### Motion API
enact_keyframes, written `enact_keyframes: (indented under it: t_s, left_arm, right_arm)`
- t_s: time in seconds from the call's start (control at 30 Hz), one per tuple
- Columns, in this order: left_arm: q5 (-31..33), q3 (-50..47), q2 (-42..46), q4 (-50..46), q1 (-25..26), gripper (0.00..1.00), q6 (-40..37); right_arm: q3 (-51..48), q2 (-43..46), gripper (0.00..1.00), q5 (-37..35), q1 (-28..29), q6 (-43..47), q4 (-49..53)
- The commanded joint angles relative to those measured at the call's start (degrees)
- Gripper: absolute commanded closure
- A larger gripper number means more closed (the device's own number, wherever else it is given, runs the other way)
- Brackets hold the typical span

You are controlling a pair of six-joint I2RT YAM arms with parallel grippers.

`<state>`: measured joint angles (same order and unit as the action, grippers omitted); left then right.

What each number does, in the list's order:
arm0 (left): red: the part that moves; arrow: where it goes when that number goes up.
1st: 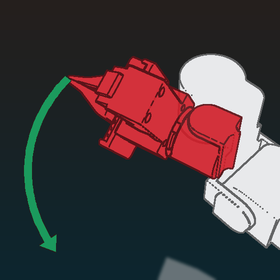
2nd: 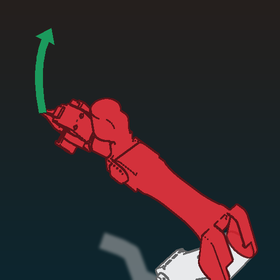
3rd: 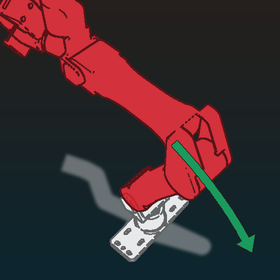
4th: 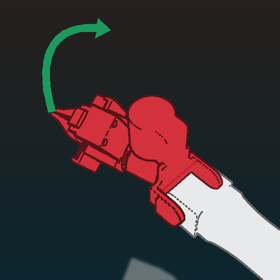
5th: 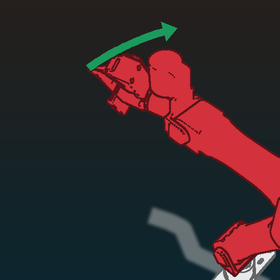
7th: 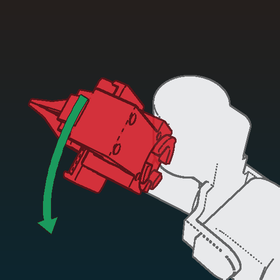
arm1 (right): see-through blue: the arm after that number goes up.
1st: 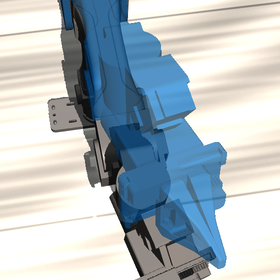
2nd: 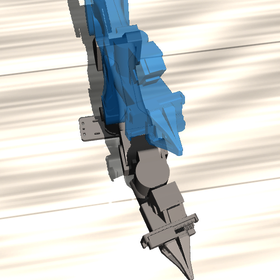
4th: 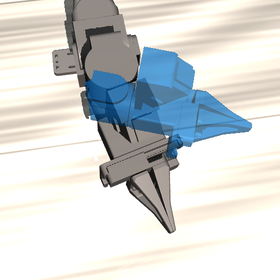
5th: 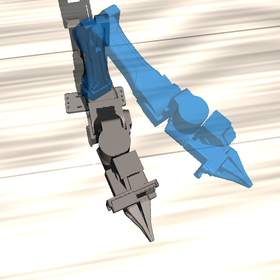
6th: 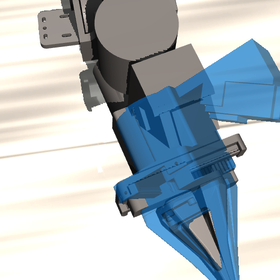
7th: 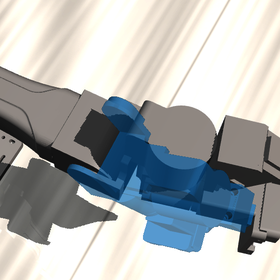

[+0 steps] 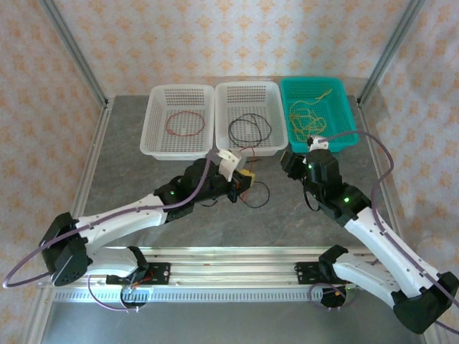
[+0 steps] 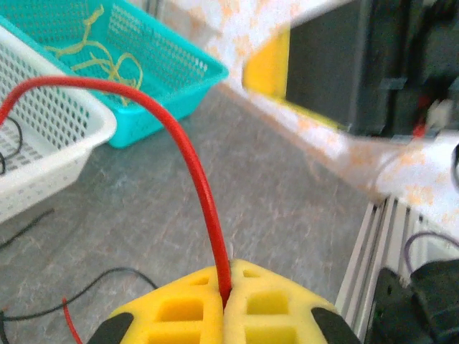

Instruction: Untangle the cables

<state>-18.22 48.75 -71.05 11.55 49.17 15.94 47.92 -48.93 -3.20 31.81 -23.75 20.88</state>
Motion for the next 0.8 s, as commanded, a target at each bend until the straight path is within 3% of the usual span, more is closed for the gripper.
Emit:
enact_keyframes:
  t_s: [0.0,0.4,0.57,0.77]
  left_arm:
    - [-2.3,-1.1,3.1,5.1,-2.0,1.0,5.4]
    - [-6.8,5.3,7.3,1.4,-10.2,1.0,8.8]
    - [-7.7,9.0,6.8,-0.2,-11.2,1.0,8.7]
    - [-7.8,13.5,6.5,-1.6,-12.1,1.0,8.9]
  right_arm:
    - [-3.4,0.8,0.65,-6.5,-0.2,0.1,-1.0]
    - [-10.9,-2.0,0.6,8.8,0.9,5.1,-12.0]
    - [-12.9,-5.9,0.57,10.4,3.2,7.1,-14.0]
    - [-14.5,-10.9,0.45,10.5,6.3,8.6,-16.6]
